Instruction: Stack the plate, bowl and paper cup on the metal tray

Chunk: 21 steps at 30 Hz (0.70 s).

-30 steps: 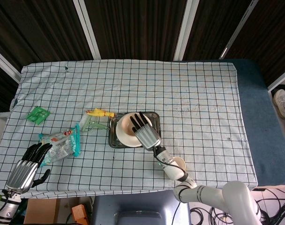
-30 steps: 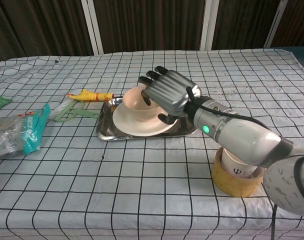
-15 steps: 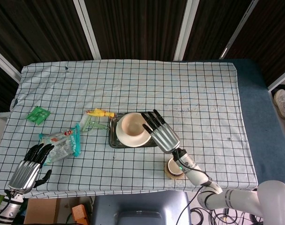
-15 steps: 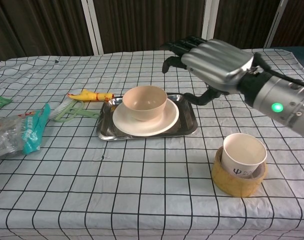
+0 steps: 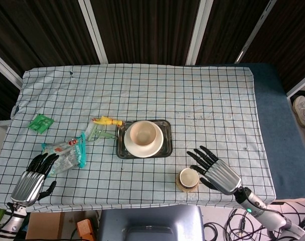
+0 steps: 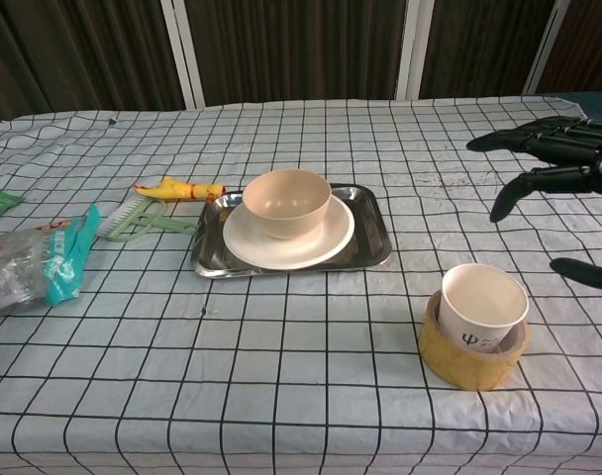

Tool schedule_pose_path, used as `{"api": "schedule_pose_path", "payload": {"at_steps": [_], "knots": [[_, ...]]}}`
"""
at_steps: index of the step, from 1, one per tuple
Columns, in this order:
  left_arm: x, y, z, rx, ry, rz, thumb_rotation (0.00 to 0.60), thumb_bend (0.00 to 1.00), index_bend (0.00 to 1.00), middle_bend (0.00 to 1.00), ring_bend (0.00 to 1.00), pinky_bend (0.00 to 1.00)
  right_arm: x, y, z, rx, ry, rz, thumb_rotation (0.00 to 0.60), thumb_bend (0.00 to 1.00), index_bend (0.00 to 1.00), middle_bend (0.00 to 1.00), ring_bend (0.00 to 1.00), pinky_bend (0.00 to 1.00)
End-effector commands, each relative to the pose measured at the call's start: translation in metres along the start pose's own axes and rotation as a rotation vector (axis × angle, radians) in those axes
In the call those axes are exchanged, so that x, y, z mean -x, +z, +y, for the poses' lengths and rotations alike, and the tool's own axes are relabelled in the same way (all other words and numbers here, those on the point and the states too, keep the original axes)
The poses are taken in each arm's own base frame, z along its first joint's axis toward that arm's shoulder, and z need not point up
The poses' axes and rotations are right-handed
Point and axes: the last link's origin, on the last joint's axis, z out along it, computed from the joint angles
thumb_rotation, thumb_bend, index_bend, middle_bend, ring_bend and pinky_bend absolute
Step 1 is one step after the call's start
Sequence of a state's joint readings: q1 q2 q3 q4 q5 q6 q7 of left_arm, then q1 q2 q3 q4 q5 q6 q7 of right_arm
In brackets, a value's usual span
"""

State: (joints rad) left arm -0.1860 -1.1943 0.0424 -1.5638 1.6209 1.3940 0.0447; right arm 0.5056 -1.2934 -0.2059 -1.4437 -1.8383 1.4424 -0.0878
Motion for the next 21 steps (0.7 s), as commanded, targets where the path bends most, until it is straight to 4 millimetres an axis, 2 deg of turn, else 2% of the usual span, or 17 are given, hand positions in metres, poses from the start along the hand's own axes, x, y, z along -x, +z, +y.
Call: {"api": "schedule_pose_path", "payload": {"at_steps": [1,8,16,21], "knots": [[0.0,0.0,0.0,-0.003,0.002,0.0,0.6,0.41,0.0,0.08,0.03,0.09,0.008,-0.011,0.001,-0.008,0.0,-0.03,0.6,0.31,0.32,0.0,0.0,0.0],[0.001,0.001,-0.001,-0.011,0.006,-0.003,0.6,0.41,0.0,0.08,0.03,0.09,0.024,-0.021,0.001,-0.016,0.019,-0.075,0.6,0.31,0.34,0.0,0.0,0.0],[0.0,0.001,-0.001,-0.011,0.006,-0.002,0.6,0.41,0.0,0.08,0.03,0.09,0.04,-0.009,-0.003,-0.019,0.035,-0.097,0.6,0.31,0.36,0.0,0.0,0.0],[0.0,0.0,-0.002,-0.013,0.003,-0.003,0.6,0.41,0.0,0.08,0.03,0.09,0.047,-0.006,-0.005,-0.026,0.041,-0.114,0.6,0.31,0.42,0.0,0.0,0.0]]}}
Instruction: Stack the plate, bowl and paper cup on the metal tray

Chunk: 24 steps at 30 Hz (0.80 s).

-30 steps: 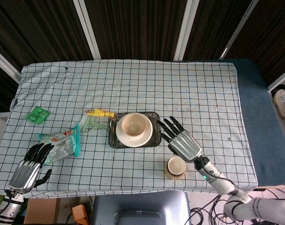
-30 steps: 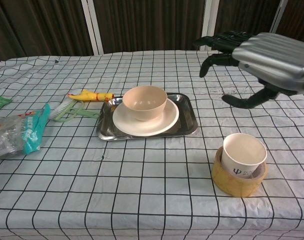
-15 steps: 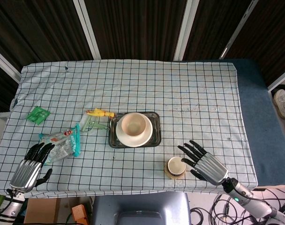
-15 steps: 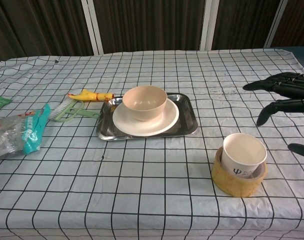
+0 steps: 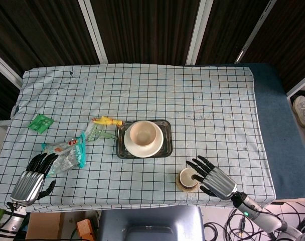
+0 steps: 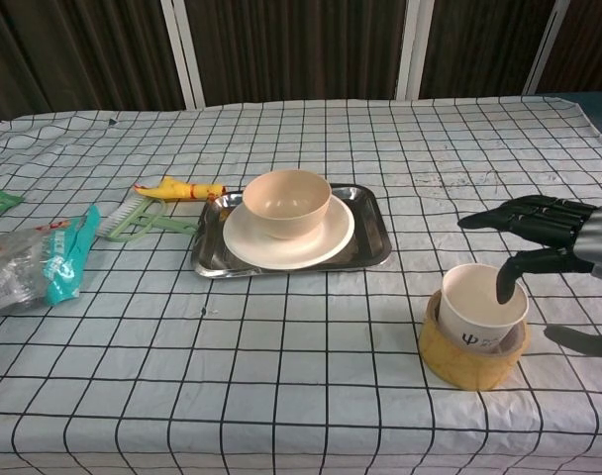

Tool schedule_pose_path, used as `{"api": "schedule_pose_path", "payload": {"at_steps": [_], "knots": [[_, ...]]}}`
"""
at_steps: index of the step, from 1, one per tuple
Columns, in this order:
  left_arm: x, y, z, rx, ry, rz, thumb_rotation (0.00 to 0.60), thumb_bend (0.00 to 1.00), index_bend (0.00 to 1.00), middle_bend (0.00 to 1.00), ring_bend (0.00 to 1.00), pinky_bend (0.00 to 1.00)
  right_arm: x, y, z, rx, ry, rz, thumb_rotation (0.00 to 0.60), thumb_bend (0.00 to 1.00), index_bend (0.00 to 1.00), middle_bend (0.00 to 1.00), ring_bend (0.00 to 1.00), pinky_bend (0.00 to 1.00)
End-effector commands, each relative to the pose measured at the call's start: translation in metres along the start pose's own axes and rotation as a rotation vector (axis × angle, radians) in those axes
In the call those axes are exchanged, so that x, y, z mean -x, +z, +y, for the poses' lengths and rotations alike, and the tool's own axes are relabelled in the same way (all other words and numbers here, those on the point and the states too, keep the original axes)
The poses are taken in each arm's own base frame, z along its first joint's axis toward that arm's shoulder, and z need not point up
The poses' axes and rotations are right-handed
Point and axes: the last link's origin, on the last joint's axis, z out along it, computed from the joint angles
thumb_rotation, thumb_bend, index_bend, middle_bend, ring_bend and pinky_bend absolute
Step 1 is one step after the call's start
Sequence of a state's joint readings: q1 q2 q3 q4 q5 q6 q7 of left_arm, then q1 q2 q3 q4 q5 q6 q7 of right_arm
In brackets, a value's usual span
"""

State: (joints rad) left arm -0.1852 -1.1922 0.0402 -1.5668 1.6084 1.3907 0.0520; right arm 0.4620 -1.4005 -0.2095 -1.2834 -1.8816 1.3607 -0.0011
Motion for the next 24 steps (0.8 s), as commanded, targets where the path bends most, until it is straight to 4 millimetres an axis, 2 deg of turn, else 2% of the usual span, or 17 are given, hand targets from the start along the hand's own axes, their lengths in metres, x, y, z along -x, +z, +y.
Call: {"api": "schedule_pose_path", "payload": {"at_steps": [1,7,12,19,24], "knots": [[0.0,0.0,0.0,0.0,-0.001,-0.001,0.6,0.41,0.0,0.08,0.03,0.09,0.003,0.002,0.0,-0.001,-0.004,-0.006,0.6,0.31,0.44,0.0,0.0,0.0],[-0.001,-0.001,0.0,-0.001,-0.003,0.002,0.6,0.41,0.0,0.08,0.03,0.09,0.005,0.005,-0.001,0.0,0.005,-0.002,0.6,0.32,0.54,0.02,0.0,0.0],[-0.001,-0.001,-0.001,-0.001,-0.005,0.002,0.6,0.41,0.0,0.08,0.03,0.09,0.005,0.008,-0.001,-0.001,0.001,0.002,0.6,0.38,0.6,0.03,0.0,0.0],[-0.002,-0.002,-0.001,0.002,-0.007,0.007,0.6,0.41,0.0,0.08,0.03,0.09,-0.001,0.013,-0.002,-0.001,-0.001,0.032,0.6,0.39,0.61,0.04,0.0,0.0],[-0.002,-0.002,-0.001,0.005,-0.008,0.007,0.6,0.41,0.0,0.08,0.03,0.09,-0.018,0.019,-0.001,0.005,0.002,0.088,0.6,0.39,0.61,0.04,0.0,0.0]]}}
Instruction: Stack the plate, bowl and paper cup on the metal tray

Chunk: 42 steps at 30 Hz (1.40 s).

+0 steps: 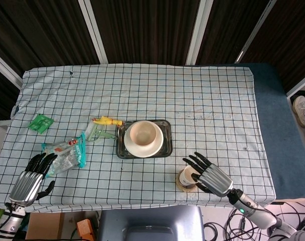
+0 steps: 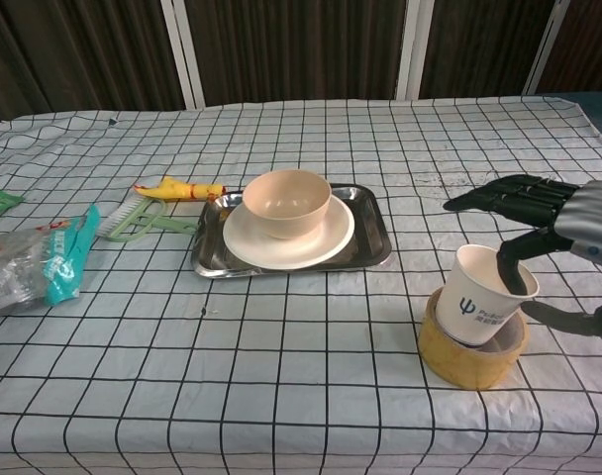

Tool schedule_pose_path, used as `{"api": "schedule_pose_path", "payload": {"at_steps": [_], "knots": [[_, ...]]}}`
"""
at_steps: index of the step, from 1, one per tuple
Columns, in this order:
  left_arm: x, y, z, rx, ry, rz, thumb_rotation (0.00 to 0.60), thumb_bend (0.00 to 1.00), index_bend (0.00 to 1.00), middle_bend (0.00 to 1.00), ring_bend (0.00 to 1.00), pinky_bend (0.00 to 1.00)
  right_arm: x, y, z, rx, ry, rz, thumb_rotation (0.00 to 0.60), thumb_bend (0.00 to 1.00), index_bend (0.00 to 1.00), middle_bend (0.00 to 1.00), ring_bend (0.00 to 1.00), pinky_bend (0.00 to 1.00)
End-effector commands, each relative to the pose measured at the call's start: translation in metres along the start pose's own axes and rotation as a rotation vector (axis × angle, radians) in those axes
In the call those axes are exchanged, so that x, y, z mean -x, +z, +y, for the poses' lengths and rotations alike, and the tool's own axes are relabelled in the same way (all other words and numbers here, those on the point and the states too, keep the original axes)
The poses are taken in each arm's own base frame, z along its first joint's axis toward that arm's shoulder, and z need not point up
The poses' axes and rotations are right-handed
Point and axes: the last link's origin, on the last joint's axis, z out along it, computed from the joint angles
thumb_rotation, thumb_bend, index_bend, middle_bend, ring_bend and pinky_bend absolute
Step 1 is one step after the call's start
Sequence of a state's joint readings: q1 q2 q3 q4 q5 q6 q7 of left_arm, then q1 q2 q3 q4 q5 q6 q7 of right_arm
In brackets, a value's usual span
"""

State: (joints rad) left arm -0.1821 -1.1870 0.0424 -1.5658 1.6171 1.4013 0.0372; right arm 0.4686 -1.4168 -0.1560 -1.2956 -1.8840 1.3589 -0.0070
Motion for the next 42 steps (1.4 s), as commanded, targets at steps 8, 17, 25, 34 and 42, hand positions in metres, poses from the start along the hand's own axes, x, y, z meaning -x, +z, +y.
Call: {"api": "schedule_pose_path", "payload": {"at_steps": [8,17,25,34,42], "knots": [[0.0,0.0,0.001,0.005,0.0,-0.001,0.6,0.41,0.0,0.08,0.03,0.09,-0.038,0.032,-0.002,0.006,-0.002,0.087,0.6,0.39,0.61,0.04,0.0,0.0],[0.0,0.0,0.0,0.007,-0.003,-0.001,0.6,0.41,0.0,0.08,0.03,0.09,-0.067,0.09,-0.011,0.026,-0.054,0.117,0.6,0.39,0.61,0.04,0.0,0.0],[-0.001,0.001,-0.001,0.004,-0.006,-0.004,0.6,0.41,0.0,0.08,0.03,0.09,-0.071,0.169,-0.033,0.078,-0.072,0.114,0.6,0.39,0.61,0.04,0.0,0.0],[-0.002,0.001,-0.003,-0.001,-0.009,-0.003,0.6,0.41,0.0,0.08,0.02,0.09,-0.061,0.22,-0.058,0.132,-0.106,0.094,0.6,0.39,0.6,0.04,0.0,0.0],[-0.004,-0.001,-0.006,-0.007,-0.015,0.002,0.6,0.41,0.0,0.08,0.03,0.09,-0.058,0.238,-0.059,0.18,-0.095,0.109,0.6,0.39,0.61,0.04,0.0,0.0]]}}
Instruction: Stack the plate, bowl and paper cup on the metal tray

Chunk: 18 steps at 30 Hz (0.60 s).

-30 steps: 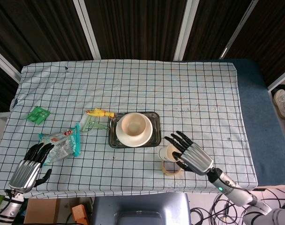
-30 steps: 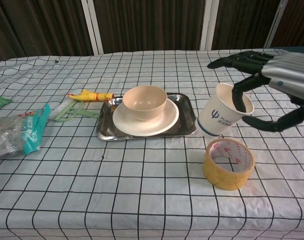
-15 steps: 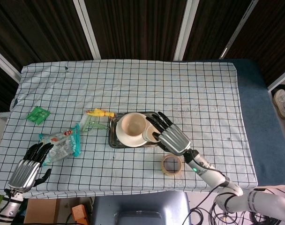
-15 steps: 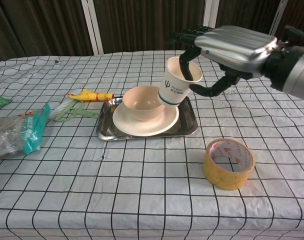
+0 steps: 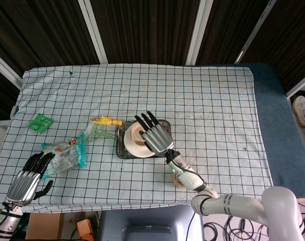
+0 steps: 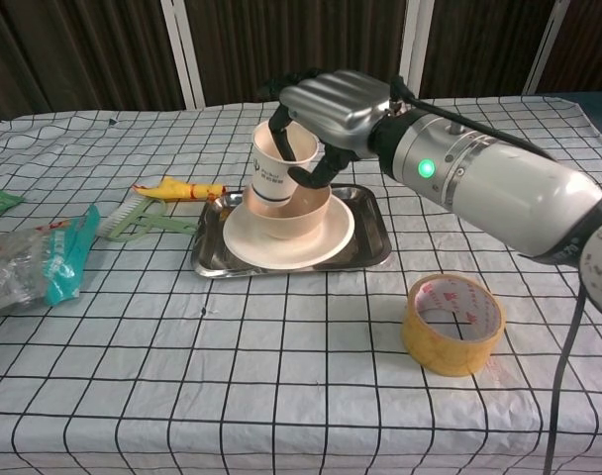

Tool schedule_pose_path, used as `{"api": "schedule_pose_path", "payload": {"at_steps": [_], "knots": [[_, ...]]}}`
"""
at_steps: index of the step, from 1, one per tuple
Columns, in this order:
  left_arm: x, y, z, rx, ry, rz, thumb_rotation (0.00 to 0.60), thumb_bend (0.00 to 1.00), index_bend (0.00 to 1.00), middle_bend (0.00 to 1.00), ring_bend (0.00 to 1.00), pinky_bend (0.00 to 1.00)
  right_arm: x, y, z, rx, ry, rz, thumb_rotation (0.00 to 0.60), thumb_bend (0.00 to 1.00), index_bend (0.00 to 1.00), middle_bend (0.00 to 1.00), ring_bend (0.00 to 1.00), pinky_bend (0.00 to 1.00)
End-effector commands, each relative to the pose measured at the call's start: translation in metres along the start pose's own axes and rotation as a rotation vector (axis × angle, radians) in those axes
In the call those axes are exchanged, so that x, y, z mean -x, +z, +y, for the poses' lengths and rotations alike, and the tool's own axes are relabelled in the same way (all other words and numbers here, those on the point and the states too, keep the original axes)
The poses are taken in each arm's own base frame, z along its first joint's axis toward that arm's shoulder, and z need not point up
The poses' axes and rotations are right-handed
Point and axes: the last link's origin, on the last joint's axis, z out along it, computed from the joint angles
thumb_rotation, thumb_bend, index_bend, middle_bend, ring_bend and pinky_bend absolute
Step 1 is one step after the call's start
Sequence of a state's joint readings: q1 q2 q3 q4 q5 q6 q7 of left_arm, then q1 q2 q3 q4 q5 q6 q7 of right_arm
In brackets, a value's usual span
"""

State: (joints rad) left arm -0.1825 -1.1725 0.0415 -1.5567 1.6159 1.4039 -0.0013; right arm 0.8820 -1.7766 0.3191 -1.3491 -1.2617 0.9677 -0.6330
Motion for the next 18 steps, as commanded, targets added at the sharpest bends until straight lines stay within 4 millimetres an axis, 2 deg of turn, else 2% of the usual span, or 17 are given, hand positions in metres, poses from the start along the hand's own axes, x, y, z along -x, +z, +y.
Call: {"api": "schedule_pose_path", "payload": {"at_steps": [1,10,13,18], "knots": [[0.0,0.0,-0.001,-0.002,-0.001,0.0,0.6,0.41,0.0,0.08,0.02,0.09,0.002,0.005,0.001,0.021,-0.007,-0.001,0.6,0.39,0.61,0.04,0.0,0.0],[0.0,0.0,-0.001,-0.002,-0.002,-0.005,0.6,0.41,0.0,0.08,0.03,0.09,0.015,0.015,0.006,0.067,-0.028,-0.05,0.6,0.39,0.6,0.04,0.0,0.0],[0.001,0.001,0.0,-0.001,0.0,-0.006,0.6,0.41,0.0,0.08,0.03,0.09,0.023,0.017,0.003,0.097,0.024,-0.092,0.6,0.39,0.59,0.04,0.0,0.0],[0.002,0.001,0.0,-0.001,0.0,-0.014,0.6,0.41,0.0,0.08,0.03,0.09,0.025,0.019,-0.004,0.099,0.04,-0.104,0.6,0.39,0.58,0.04,0.0,0.0]]}}
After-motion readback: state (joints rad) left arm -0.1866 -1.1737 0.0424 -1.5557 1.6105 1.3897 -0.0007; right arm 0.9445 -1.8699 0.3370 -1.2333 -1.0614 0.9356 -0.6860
